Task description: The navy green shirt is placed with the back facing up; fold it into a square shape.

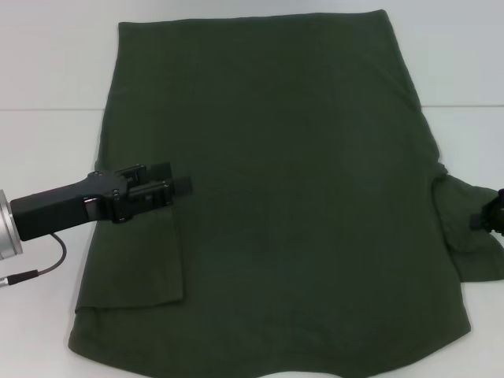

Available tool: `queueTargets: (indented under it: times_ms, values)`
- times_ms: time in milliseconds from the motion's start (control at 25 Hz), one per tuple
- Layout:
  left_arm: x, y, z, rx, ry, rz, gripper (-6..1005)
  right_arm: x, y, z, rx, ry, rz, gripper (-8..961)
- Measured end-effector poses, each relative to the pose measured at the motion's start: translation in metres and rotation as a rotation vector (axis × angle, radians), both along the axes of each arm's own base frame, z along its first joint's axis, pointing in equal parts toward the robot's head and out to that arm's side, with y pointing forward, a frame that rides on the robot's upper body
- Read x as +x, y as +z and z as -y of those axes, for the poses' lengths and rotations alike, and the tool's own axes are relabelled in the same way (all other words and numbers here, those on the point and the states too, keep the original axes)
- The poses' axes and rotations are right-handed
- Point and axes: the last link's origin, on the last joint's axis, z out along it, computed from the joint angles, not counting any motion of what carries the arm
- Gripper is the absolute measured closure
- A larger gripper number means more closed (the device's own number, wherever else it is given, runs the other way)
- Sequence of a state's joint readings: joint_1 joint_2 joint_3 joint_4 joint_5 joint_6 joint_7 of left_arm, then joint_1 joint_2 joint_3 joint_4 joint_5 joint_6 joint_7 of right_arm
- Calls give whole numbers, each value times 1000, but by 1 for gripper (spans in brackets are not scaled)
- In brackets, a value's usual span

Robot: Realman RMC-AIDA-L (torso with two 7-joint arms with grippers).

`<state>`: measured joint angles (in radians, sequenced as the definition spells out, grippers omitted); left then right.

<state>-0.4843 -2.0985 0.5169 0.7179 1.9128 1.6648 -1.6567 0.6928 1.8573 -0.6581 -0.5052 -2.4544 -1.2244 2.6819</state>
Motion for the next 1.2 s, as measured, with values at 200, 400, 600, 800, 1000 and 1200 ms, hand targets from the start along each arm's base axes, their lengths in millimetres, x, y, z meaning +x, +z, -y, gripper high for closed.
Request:
queueTargets:
  times_ms: [200,400,600,800,1000,1200]
  values:
    - [0,1,0,3,0,5,276,2,2,1,3,-5,2,805]
    - [0,1,0,4,0,6,275,3,4,1,5,-1,6,920]
    - [-1,3,0,9,2,8,275,3,23,-2,26,38,45,936]
    - [-3,6,3,21,9,24,275,0,40,-8,41,73,90,926]
    - [-3,8,4,22,11,39,275,-4,46,-13,34,84,124,917]
    - [-3,8,4,20,9,43,275,-5,55,-16,42,79,146,908]
